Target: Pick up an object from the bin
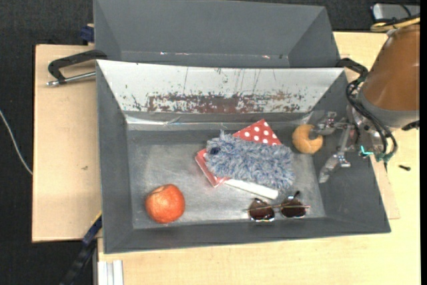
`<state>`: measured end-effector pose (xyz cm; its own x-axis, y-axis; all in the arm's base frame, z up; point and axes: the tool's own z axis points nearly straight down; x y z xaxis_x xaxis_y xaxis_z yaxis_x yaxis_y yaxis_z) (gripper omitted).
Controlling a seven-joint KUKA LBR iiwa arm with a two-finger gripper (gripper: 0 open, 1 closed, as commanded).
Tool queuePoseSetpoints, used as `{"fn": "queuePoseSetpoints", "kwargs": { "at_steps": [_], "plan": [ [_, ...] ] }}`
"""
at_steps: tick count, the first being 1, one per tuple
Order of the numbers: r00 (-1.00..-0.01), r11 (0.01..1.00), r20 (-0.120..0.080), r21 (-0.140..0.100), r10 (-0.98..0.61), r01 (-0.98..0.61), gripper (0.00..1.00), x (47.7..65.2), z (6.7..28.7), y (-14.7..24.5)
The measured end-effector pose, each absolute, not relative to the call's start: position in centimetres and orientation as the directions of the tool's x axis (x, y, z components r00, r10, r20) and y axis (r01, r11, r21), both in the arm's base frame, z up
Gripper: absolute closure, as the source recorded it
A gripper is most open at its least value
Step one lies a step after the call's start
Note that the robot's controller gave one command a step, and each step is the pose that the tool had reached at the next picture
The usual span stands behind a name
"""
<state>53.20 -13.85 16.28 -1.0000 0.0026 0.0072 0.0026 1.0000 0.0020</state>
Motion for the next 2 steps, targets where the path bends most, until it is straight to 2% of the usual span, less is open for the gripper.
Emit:
{"fn": "queuePoseSetpoints", "kwargs": {
  "at_steps": [1, 2],
  "plan": [
    [-1.0, 1.0, -0.001, 0.0, 0.001, 0.001, 0.0, 53.4, 16.8, -13.8],
    [-0.998, 0.998, -0.002, -0.002, -0.061, -0.061, 1.0, 52.0, 7.3, -7.6]
  ]
}}
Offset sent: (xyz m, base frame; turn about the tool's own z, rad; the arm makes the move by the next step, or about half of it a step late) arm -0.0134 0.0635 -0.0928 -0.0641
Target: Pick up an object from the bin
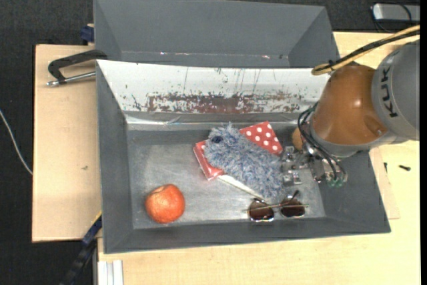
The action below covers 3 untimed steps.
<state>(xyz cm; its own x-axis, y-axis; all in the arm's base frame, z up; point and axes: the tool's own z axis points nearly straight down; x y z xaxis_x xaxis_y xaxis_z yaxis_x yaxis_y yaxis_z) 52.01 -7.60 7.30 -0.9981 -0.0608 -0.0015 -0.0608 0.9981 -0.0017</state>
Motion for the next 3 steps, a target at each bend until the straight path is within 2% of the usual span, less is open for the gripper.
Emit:
{"fn": "queuePoseSetpoints", "kwargs": {
  "at_steps": [3],
  "plan": [
    [-0.998, 0.998, -0.001, -0.002, -0.061, -0.061, 1.0, 52.01, 7.3, -7.61]
  ]
}}
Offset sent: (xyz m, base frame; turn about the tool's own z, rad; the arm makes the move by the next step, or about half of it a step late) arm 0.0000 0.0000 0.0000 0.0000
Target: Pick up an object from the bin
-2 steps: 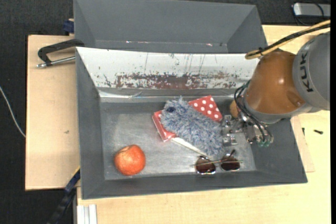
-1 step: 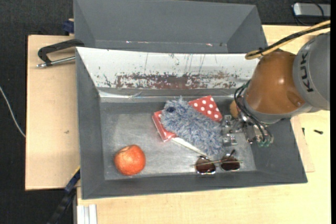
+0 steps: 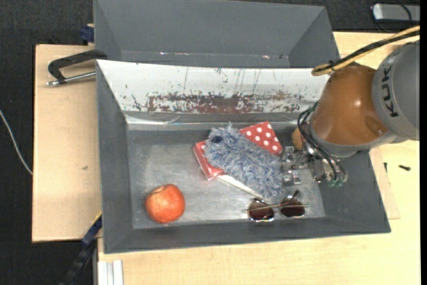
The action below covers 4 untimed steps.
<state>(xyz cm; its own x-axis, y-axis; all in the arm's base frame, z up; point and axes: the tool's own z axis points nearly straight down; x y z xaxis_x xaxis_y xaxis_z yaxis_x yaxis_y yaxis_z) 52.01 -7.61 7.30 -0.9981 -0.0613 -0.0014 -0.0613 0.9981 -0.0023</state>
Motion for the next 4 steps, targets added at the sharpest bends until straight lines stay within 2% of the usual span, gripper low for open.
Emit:
{"fn": "queuePoseSetpoints", "kwargs": {
  "at_steps": [1, 2, 3, 4],
  "plan": [
    [-0.999, 0.999, 0.002, 0.001, -0.053, -0.053, 1.0, 51.7, 11.9, -7.3],
    [-0.999, 0.999, -0.011, -0.001, -0.044, -0.044, 1.0, 52.0, 13.8, -7.6],
    [-0.999, 0.999, 0.007, 0.002, -0.041, -0.041, 1.0, 51.9, 13.5, -7.6],
    [-0.999, 0.999, -0.002, 0.0, -0.043, -0.043, 1.0, 52.1, 19.9, -7.3]
  ]
}}
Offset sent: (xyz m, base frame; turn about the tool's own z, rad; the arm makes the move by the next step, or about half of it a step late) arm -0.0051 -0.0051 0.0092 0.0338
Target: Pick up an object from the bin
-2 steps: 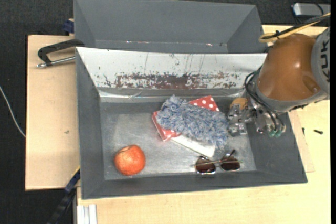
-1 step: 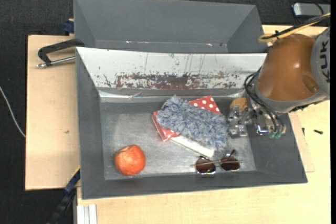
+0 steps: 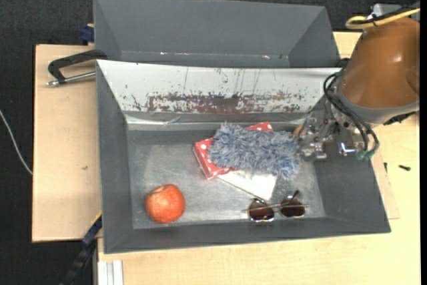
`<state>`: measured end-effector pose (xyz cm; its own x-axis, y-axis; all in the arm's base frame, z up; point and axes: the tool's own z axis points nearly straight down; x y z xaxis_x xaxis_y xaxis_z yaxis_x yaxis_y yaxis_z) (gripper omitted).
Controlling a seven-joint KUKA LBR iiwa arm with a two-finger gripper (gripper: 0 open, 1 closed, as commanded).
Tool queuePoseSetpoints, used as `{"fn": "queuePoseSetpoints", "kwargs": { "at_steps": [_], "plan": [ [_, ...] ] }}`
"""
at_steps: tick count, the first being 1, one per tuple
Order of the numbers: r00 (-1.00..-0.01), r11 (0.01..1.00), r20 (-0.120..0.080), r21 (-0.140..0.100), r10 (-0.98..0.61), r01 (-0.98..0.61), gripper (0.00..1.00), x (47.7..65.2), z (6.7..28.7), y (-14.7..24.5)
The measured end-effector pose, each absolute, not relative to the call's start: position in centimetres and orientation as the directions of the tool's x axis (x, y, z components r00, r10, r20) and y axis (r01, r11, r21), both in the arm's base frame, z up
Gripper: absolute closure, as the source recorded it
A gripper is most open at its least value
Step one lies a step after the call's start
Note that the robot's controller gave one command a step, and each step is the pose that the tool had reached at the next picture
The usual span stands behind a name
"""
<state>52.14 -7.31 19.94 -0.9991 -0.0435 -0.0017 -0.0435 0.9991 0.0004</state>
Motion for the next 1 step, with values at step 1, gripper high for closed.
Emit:
{"fn": "queuePoseSetpoints", "kwargs": {
  "at_steps": [1],
  "plan": [
    [-1.0, 1.0, -0.003, 0.001, -0.025, -0.025, 1.0, 52.26, 26.0, -7.07]
  ]
}}
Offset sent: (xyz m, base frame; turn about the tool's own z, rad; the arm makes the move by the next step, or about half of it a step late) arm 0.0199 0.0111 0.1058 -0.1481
